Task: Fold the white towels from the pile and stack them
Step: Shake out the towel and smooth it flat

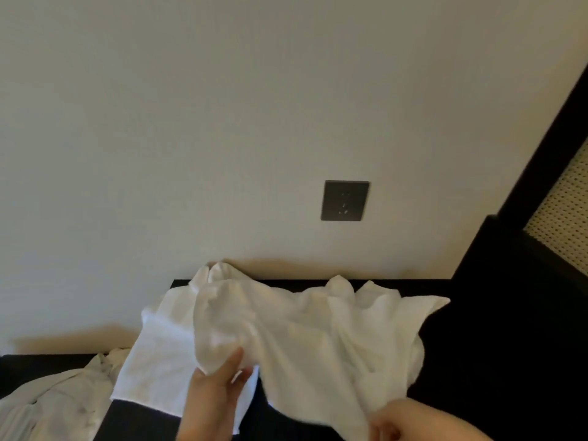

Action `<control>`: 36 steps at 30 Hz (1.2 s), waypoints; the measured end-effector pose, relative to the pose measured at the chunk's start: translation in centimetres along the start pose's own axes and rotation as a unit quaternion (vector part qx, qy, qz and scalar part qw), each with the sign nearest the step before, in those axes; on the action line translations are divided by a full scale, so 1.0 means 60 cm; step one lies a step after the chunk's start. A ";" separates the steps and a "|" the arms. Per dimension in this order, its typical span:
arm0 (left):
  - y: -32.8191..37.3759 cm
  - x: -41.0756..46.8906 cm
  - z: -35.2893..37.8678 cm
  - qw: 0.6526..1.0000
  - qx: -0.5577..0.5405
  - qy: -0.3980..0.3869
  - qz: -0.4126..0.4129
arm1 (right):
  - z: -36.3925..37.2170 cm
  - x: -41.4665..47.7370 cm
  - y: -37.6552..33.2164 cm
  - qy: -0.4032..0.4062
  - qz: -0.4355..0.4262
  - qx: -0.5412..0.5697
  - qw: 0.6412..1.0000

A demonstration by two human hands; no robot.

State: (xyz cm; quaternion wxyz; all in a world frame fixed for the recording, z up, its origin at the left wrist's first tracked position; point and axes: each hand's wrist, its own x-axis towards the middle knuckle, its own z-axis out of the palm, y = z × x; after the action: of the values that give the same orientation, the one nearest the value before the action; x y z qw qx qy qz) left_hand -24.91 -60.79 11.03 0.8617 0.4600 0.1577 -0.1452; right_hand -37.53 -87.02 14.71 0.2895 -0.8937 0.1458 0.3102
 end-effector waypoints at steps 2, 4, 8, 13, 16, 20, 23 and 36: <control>0.011 0.007 -0.006 0.999 0.035 0.004 0.016 | -0.011 -0.027 0.031 0.028 0.029 0.005 0.999; 0.025 0.006 -0.009 0.996 0.068 -0.021 0.052 | -0.020 -0.028 0.069 0.153 0.083 0.092 0.980; 0.050 -0.004 -0.007 0.976 0.139 -0.114 0.124 | -0.066 0.029 0.101 0.435 0.172 0.265 0.843; 0.074 -0.014 0.008 0.964 0.172 -0.095 0.182 | -0.114 0.088 0.106 0.408 0.187 0.568 0.690; 0.096 -0.020 0.039 0.947 0.228 -0.081 0.213 | -0.139 0.101 0.094 0.390 0.122 0.612 0.677; 0.121 -0.027 0.097 0.923 0.296 -0.104 0.224 | -0.188 0.052 0.014 0.351 -0.090 0.632 0.684; 0.120 -0.040 0.157 0.908 0.309 -0.128 0.252 | -0.168 -0.011 -0.079 0.327 -0.213 0.529 0.754; 0.036 -0.103 0.168 0.857 0.433 -0.180 0.213 | -0.032 -0.043 -0.205 0.472 -0.075 0.245 0.844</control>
State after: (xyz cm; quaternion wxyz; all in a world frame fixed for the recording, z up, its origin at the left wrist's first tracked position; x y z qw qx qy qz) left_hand -28.26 -67.42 20.46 0.5992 0.7745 -0.1805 -0.0923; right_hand -33.17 -78.28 22.84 0.4179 -0.8402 0.2684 -0.2175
